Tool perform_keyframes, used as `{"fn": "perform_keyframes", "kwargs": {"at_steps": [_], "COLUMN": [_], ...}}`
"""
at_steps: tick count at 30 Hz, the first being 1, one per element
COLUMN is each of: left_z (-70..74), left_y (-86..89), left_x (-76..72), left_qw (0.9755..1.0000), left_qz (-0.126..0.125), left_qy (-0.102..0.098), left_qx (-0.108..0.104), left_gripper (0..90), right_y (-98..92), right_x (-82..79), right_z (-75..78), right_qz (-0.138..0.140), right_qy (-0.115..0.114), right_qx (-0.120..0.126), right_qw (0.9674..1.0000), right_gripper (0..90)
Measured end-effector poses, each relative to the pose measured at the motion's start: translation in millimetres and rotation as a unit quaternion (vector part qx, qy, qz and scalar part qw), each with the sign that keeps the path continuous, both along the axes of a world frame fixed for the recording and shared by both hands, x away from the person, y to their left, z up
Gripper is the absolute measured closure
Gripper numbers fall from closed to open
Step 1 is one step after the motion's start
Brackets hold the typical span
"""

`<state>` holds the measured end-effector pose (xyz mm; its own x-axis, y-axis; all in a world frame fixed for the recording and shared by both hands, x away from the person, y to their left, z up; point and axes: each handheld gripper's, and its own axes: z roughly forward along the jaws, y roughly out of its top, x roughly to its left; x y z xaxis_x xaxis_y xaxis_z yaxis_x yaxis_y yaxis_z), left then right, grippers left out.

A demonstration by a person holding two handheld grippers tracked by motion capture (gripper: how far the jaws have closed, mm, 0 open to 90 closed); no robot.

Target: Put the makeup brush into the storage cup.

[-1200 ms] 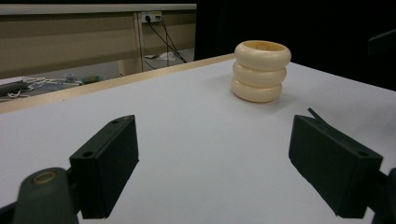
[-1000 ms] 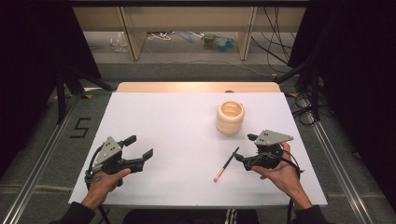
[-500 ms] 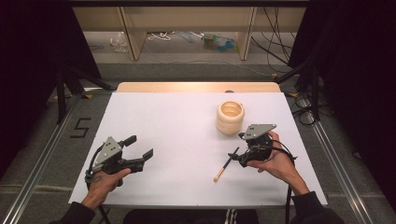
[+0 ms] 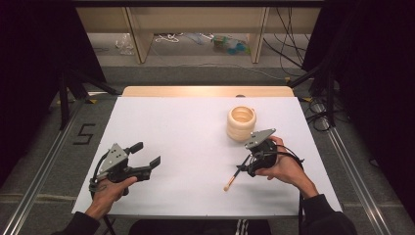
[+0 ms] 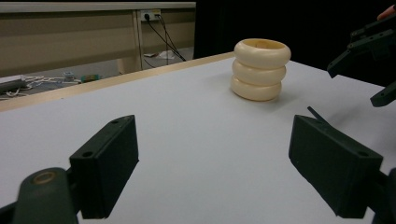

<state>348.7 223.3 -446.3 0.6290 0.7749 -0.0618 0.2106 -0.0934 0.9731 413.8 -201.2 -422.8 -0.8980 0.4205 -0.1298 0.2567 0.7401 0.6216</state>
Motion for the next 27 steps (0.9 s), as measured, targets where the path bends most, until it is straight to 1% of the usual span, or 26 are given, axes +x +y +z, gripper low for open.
{"fn": "perform_keyframes", "kwargs": {"at_steps": [1, 4, 8, 15, 16, 18, 20, 23, 26, 27], "left_z": [0.0, 0.0, 0.1, 0.1, 0.1, 0.1, 0.0, -0.3, -0.2, -0.3], "left_y": [0.0, 0.0, 0.2, 0.1, -0.1, 0.0, 0.1, -0.2, 0.0, -0.1], "left_x": [0.0, 0.0, 0.0, 0.1, 0.0, 0.0, 0.1, 0.1, 0.3, 0.3], "left_qw": [1.0, 1.0, 1.0, 1.0, 1.0, 1.0, 1.0, 1.0, 1.0, 1.0], "left_qz": [0.0, 0.0, 0.0, 0.0, 0.0, 0.0, 0.0, 0.001, 0.0, 0.001], "left_qy": [0.0, 0.0, 0.0, 0.0, 0.0, 0.0, 0.001, 0.003, 0.003, 0.003], "left_qx": [0.0, 0.0, 0.0, 0.0, 0.0, -0.001, 0.0, -0.002, 0.0, -0.001], "left_gripper": [15.7, 15.7, 15.7, 15.7, 15.7, 15.7, 15.7, 15.7, 15.7, 15.7], "right_y": [1.2, 5.8, 10.4, 13.5, 14.9, 15.6, 17.5, 19.1, 21.9, 23.1], "right_x": [0.8, 3.8, 7.3, 11.1, 12.4, 13.1, 14.2, 16.4, 16.5, 16.6], "right_z": [-0.6, -4.2, -8.0, -9.4, -9.7, -10.4, -12.7, -16.3, -19.7, -20.8], "right_qz": [0.005, 0.018, 0.032, 0.038, 0.041, 0.043, 0.049, 0.065, 0.066, 0.07], "right_qy": [0.007, 0.013, 0.026, 0.028, 0.027, 0.027, 0.036, 0.048, 0.06, 0.062], "right_qx": [-0.005, -0.023, -0.035, -0.042, -0.047, -0.046, -0.053, -0.066, -0.079, -0.083], "right_qw": [1.0, 0.9995, 0.9985, 0.998, 0.9977, 0.9976, 0.9967, 0.9946, 0.9929, 0.9921], "right_gripper": [18.8, 19.0, 19.2, 19.7, 19.8, 19.9, 20.6, 21.1, 21.5, 21.7]}}
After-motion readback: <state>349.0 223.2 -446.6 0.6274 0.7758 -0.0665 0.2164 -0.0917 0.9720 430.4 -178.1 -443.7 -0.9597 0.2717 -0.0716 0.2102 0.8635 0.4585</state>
